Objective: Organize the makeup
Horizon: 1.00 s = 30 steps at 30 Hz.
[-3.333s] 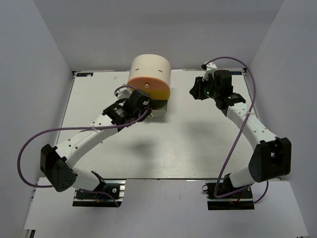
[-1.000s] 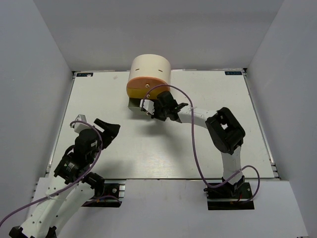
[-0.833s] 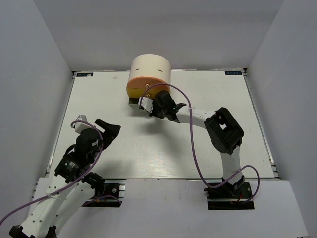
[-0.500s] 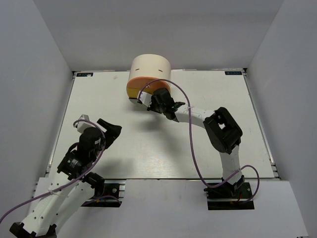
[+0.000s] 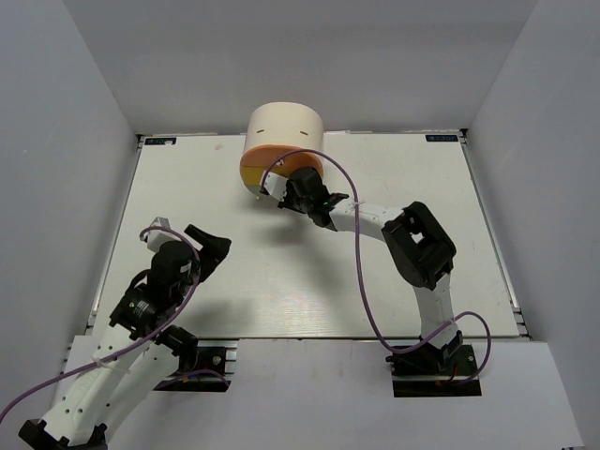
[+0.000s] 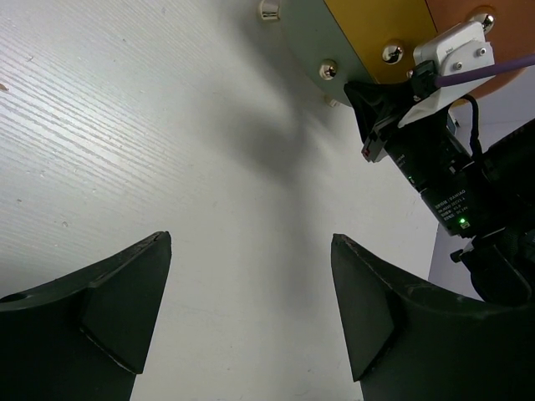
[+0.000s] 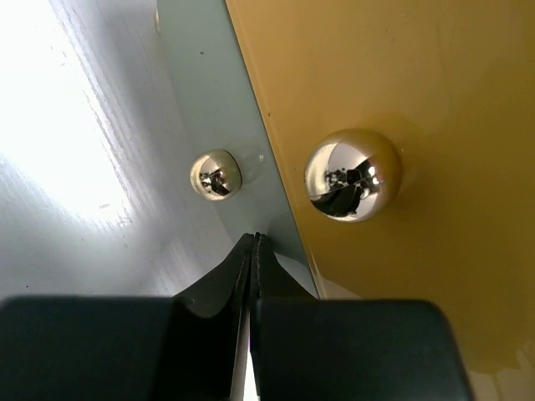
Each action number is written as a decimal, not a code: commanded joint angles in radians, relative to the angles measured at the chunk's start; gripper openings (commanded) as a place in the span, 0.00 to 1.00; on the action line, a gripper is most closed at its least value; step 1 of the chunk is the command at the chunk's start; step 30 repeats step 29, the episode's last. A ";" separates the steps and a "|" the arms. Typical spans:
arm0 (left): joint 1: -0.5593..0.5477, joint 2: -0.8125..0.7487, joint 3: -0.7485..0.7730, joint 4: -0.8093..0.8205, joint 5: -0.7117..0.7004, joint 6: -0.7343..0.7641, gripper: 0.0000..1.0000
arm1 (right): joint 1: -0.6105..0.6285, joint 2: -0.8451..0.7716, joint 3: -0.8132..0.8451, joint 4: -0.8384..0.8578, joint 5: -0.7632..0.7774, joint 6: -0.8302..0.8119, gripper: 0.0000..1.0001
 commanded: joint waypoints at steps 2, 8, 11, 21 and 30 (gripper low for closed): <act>-0.004 0.006 -0.002 0.008 0.004 -0.003 0.87 | -0.006 -0.020 0.021 0.065 0.000 0.011 0.00; -0.004 -0.005 0.001 0.023 0.010 0.014 0.88 | -0.015 -0.217 -0.085 -0.111 -0.362 0.067 0.00; -0.004 -0.012 -0.011 0.048 0.023 0.035 0.90 | -0.029 -0.289 -0.119 -0.174 -0.453 0.135 0.13; -0.013 0.084 -0.002 0.263 0.136 0.165 0.98 | -0.089 -0.374 0.015 -0.514 -0.456 0.560 0.89; -0.013 0.242 0.044 0.377 0.233 0.256 0.98 | -0.140 -0.561 -0.152 -0.344 -0.354 0.610 0.89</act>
